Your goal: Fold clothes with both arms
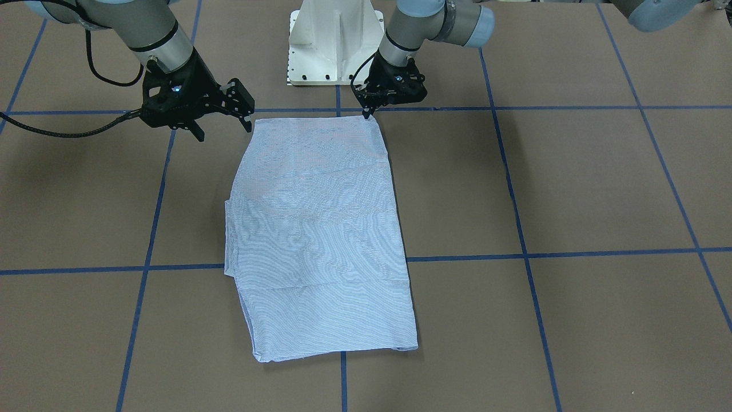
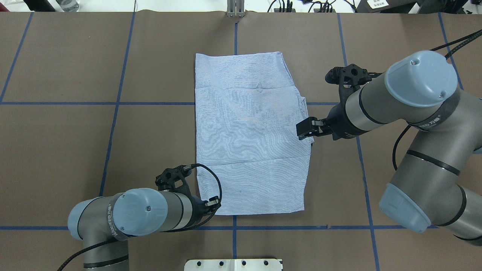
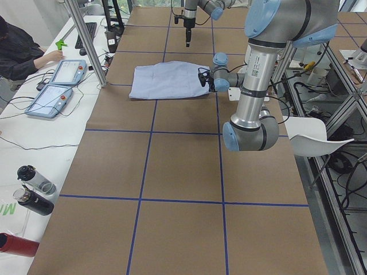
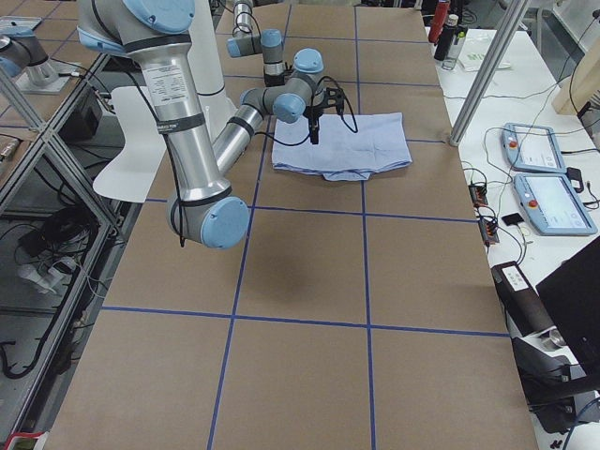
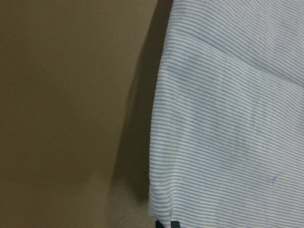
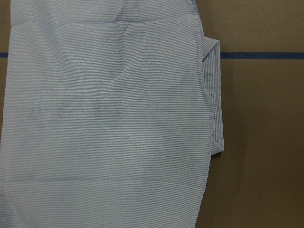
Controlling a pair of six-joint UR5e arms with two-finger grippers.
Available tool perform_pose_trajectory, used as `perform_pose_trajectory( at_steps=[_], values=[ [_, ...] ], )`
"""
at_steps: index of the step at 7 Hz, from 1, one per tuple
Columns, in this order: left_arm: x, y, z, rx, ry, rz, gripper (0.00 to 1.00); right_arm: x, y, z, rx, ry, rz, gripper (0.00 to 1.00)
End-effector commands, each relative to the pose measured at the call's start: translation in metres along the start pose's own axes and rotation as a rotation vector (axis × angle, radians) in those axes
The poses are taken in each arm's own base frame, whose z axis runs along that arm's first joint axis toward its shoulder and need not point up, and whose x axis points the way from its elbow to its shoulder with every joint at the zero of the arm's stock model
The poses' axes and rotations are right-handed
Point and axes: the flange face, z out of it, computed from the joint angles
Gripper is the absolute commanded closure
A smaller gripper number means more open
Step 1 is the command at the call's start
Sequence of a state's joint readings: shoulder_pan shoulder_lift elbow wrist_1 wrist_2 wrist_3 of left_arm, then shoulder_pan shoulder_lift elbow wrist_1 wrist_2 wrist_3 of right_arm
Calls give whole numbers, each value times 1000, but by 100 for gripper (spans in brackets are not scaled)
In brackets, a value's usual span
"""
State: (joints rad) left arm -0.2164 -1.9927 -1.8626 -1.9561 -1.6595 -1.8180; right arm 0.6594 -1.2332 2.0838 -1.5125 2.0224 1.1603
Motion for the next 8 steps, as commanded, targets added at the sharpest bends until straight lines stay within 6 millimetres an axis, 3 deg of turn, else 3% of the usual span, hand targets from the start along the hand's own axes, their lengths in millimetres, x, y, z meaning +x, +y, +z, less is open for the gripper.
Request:
perform_pose_trajectory(
  at_steps=[1,3,4,8],
  values=[
    [1,-12,-4,17,4,-8,100,-20,22,17,-16,2,118,0],
    [0,-19,-5,25,4,-6,100,-46,71,60,19,48,236,0],
    [-1,-19,-4,26,1,-6,100,-54,90,71,22,55,282,0],
    [-1,-19,-3,25,-1,-5,100,-55,126,117,-18,126,455,0]
  ],
)
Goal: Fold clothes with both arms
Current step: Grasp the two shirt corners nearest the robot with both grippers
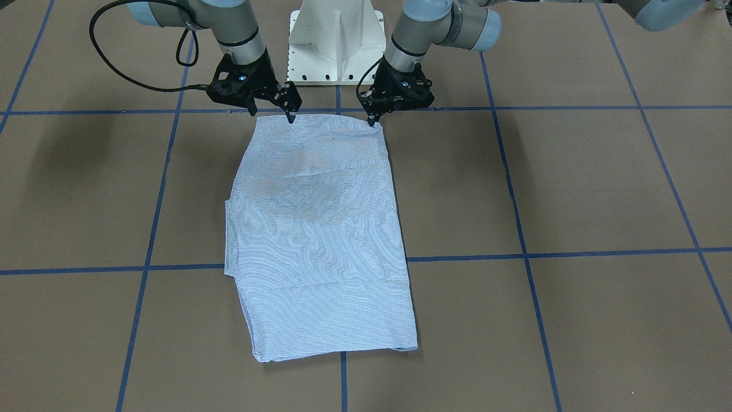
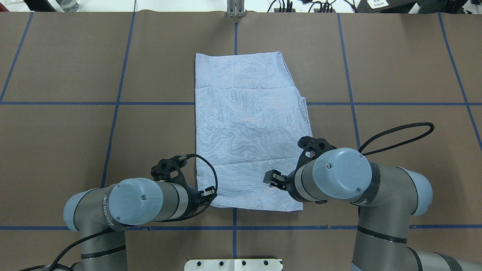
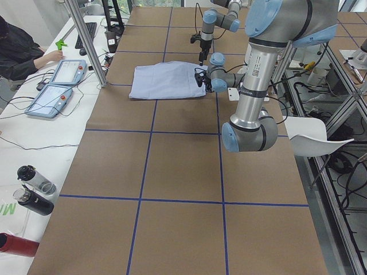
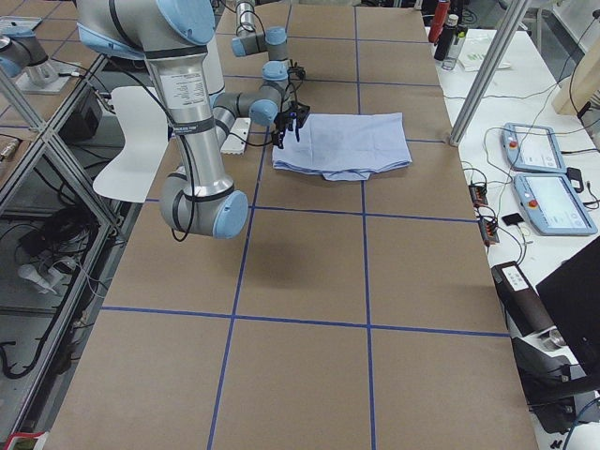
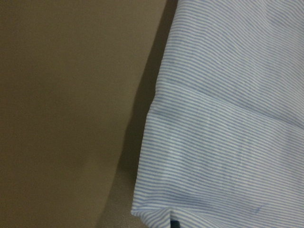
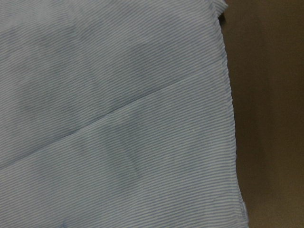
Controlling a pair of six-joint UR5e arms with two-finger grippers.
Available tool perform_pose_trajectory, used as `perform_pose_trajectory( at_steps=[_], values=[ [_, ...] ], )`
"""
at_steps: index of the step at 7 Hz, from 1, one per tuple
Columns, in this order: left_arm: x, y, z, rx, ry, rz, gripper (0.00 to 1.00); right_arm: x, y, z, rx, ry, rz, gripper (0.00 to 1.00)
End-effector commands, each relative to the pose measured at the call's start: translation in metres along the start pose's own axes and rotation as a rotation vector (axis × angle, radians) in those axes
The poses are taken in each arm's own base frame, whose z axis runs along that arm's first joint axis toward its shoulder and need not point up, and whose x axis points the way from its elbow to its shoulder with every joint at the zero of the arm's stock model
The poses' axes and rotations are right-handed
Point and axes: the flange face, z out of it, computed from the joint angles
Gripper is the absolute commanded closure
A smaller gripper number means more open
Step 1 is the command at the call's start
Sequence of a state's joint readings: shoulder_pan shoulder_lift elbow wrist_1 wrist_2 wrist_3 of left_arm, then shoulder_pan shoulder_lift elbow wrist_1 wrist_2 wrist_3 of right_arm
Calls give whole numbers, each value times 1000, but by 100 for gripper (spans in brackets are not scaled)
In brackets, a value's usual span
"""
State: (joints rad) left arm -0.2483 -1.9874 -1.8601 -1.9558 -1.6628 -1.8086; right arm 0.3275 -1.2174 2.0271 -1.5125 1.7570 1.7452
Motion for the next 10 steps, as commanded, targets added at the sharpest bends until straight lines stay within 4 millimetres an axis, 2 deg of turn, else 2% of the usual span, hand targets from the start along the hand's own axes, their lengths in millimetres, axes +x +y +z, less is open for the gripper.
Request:
perform_pose_trajectory(
  at_steps=[1,2,4,7,10],
  values=[
    [1,1,0,-1,1,1,100,6,6,26,-7,51,74,0],
    [0,0,0,0,0,1,100,8,7,33,-9,68,75,0],
    [2,-3,-2,5,4,-1,100,15,13,46,-11,101,198,0],
    [3,-4,-3,9,7,0,100,23,22,69,-9,143,193,0],
    [3,-4,-2,9,5,0,100,22,21,73,-3,147,196,2]
  ],
)
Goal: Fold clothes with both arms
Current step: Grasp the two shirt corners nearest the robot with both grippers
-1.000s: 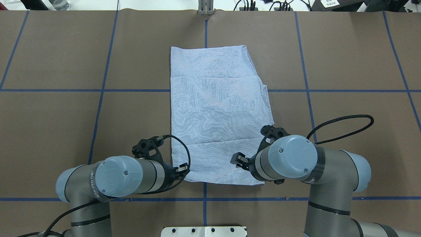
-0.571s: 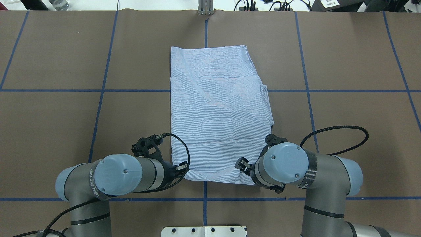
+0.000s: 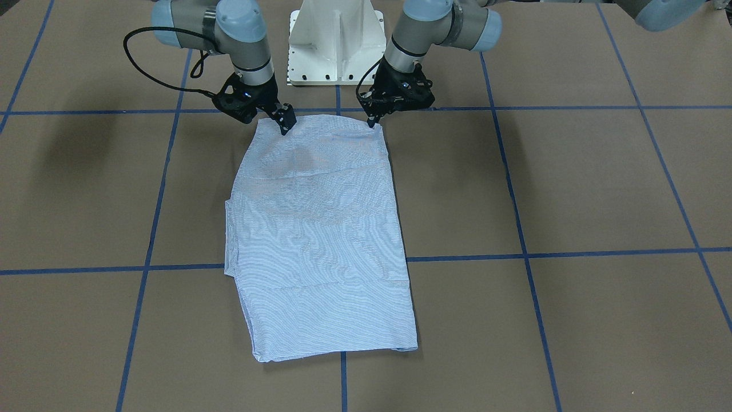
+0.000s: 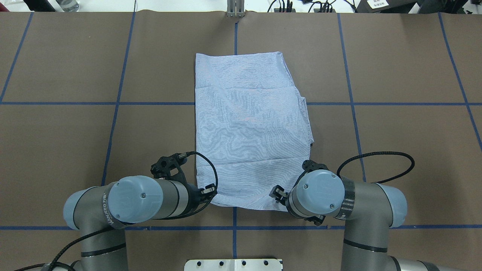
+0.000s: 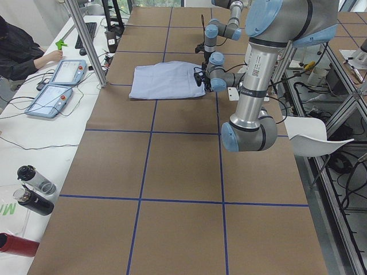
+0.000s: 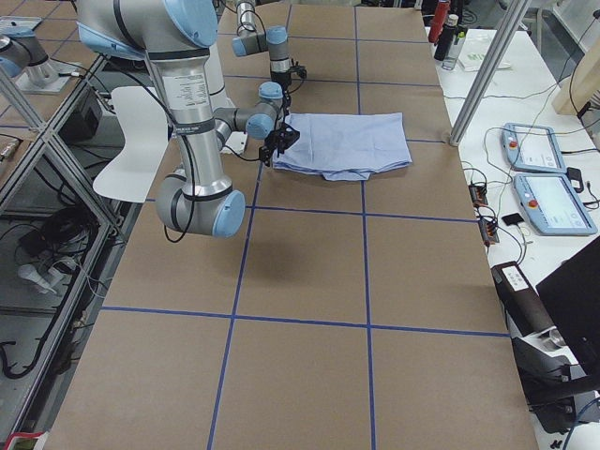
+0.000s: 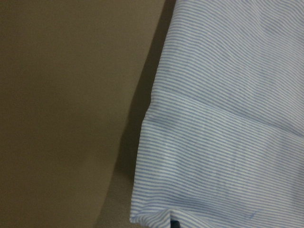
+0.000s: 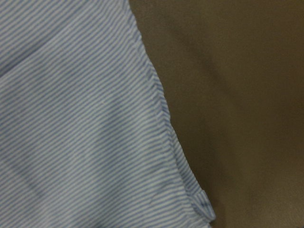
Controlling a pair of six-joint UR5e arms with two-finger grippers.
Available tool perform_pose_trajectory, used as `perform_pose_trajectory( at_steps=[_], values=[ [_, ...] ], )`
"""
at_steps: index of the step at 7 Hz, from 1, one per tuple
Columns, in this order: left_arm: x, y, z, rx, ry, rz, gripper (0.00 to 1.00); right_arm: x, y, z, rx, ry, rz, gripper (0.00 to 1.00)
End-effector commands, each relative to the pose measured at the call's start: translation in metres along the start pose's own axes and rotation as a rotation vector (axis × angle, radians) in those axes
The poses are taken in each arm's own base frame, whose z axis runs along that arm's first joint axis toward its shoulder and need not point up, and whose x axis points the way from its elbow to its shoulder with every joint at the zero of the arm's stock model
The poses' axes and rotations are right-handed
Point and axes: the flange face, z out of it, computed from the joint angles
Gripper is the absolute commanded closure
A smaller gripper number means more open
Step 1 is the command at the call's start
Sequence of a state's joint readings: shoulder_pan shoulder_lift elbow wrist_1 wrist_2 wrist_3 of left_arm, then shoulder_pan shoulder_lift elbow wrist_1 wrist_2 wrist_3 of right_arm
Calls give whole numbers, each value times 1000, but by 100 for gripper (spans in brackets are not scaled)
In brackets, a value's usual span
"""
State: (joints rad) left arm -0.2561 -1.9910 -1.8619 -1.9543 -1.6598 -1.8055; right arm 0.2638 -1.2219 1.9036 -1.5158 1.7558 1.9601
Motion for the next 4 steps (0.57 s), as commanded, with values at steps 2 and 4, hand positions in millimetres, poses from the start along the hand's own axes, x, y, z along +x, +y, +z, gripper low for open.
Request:
perform_pose_trajectory(
  at_steps=[2,4],
  values=[
    [-1,-1,1,2,-2,0,100,1,-1,3,3,6,2,12],
    [-1,-1,2,3,-4,0,100,1,-3,2,4,3,0,51]
  ],
)
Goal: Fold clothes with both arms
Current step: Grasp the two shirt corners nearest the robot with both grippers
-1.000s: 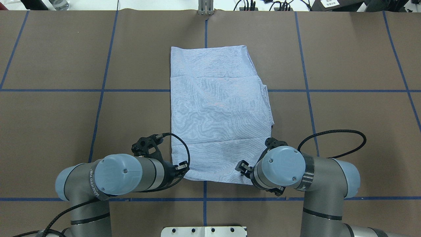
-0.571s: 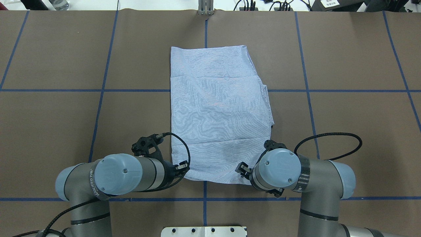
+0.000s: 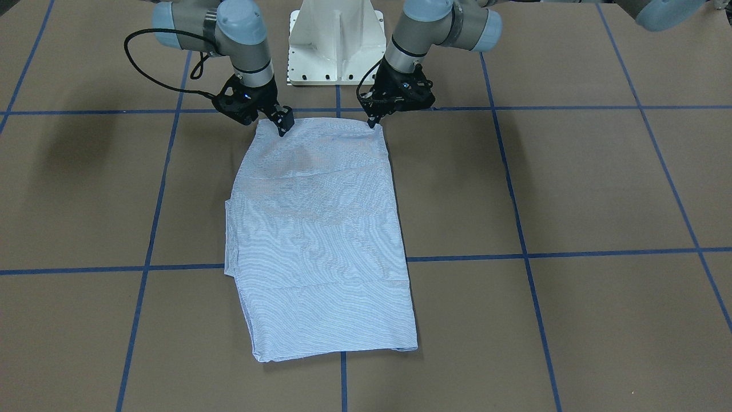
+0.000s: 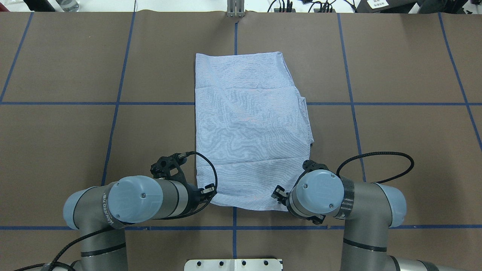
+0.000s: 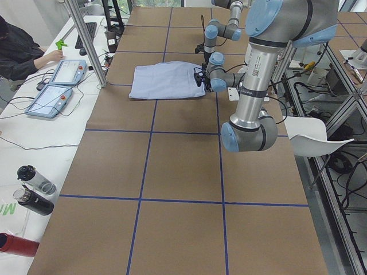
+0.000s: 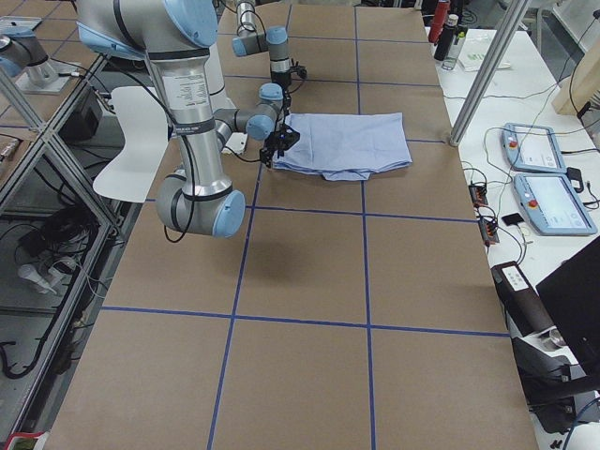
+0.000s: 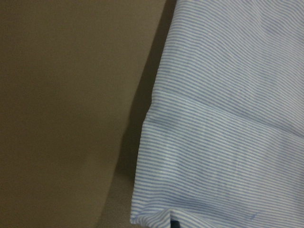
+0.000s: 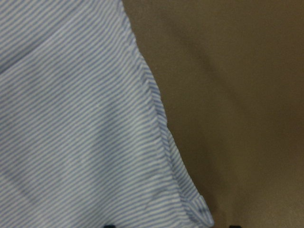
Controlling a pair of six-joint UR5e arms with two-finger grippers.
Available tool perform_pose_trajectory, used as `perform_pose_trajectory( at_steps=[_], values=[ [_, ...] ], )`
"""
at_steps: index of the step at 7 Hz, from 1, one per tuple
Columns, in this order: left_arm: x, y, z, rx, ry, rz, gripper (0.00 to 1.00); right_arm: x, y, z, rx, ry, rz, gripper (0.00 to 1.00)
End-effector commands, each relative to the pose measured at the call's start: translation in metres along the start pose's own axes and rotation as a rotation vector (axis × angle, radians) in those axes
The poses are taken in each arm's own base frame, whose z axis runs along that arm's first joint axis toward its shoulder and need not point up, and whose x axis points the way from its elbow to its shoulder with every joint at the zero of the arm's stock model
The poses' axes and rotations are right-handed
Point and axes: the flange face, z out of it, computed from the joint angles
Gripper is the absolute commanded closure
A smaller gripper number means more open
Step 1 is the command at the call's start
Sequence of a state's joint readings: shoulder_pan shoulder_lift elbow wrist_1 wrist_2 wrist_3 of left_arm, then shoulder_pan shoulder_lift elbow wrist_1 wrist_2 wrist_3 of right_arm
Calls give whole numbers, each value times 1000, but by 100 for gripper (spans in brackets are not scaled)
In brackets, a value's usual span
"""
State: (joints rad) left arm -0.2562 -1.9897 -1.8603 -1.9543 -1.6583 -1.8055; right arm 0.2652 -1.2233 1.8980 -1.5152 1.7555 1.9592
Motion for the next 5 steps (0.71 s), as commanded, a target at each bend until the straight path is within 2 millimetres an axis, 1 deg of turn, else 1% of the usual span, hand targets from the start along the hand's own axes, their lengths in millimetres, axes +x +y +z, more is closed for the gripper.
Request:
perform_pose_trajectory(
  at_steps=[1,2,3,5],
  values=[
    [0,-1,0,2,-1,-1,100,-3,-5,-5,3,-9,0,77],
    [0,-5,-1,7,1,-2,100,-4,-10,-9,3,-16,6,93],
    [0,-7,-1,10,0,-4,100,-7,-12,-14,8,-28,9,100],
    [1,-6,-1,10,1,-4,100,-8,-16,-16,22,-33,18,100]
  ],
)
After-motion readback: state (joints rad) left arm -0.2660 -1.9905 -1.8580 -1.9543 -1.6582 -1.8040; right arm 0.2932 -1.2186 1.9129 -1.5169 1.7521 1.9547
